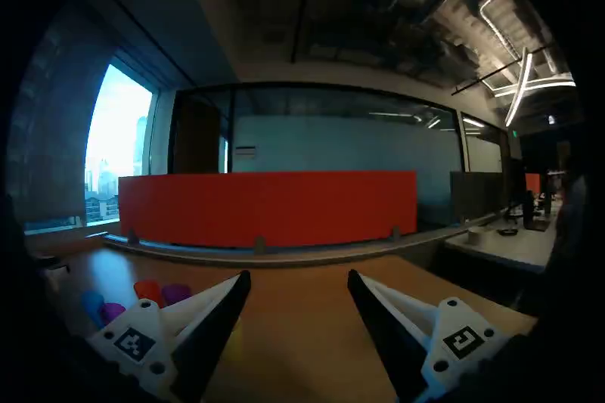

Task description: Pour water

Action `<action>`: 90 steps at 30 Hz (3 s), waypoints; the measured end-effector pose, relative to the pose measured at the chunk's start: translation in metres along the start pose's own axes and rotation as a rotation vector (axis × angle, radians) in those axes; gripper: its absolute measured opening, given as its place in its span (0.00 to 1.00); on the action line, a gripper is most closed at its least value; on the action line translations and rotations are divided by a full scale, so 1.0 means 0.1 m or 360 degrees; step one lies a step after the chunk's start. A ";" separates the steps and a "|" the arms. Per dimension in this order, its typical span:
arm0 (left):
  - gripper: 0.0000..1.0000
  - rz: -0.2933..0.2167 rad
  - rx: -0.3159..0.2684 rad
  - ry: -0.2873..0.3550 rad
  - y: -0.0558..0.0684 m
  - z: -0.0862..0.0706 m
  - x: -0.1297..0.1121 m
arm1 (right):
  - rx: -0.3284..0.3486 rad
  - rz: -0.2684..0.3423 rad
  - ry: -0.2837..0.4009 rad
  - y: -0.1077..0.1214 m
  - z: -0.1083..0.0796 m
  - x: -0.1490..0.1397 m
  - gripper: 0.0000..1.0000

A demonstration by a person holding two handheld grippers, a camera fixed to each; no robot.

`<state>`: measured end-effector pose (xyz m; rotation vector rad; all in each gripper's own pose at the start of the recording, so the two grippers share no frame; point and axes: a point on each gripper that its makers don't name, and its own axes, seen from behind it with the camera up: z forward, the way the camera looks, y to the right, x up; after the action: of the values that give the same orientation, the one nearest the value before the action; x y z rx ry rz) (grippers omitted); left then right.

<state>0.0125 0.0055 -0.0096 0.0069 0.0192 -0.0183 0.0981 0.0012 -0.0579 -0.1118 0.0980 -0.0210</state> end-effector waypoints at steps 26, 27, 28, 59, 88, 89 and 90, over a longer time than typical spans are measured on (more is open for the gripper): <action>0.90 0.0001 0.0000 -0.0001 0.00 0.00 0.01 | 0.0148 -0.0050 0.0098 -0.06 0.26 -0.39 0.99; 0.90 0.0001 0.0000 -0.0001 -0.01 0.00 0.01 | 0.0151 -0.0042 0.0095 -0.06 0.28 -0.41 0.99; 0.90 0.0001 0.0000 -0.0001 -0.01 0.00 0.01 | 0.0154 -0.0036 0.0092 -0.06 0.29 -0.43 0.99; 0.90 0.0000 0.0000 -0.0001 0.00 0.01 0.01 | 0.0131 -0.0008 -0.0056 -0.06 0.48 -0.99 0.99; 0.90 0.0001 0.0000 -0.0001 -0.01 0.00 0.01 | 0.0128 -0.0015 -0.0091 -0.08 0.49 -1.03 0.99; 0.90 0.0001 0.0000 -0.0001 -0.01 0.00 0.01 | 0.0128 -0.0015 -0.0091 -0.08 0.49 -1.03 0.99; 0.90 0.0001 0.0000 -0.0001 0.00 0.00 0.01 | 0.0128 -0.0015 -0.0091 -0.08 0.49 -1.03 0.99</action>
<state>0.0133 0.0050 -0.0098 0.0069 0.0187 -0.0179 0.0003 0.0015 0.0016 -0.0323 0.0391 -0.0313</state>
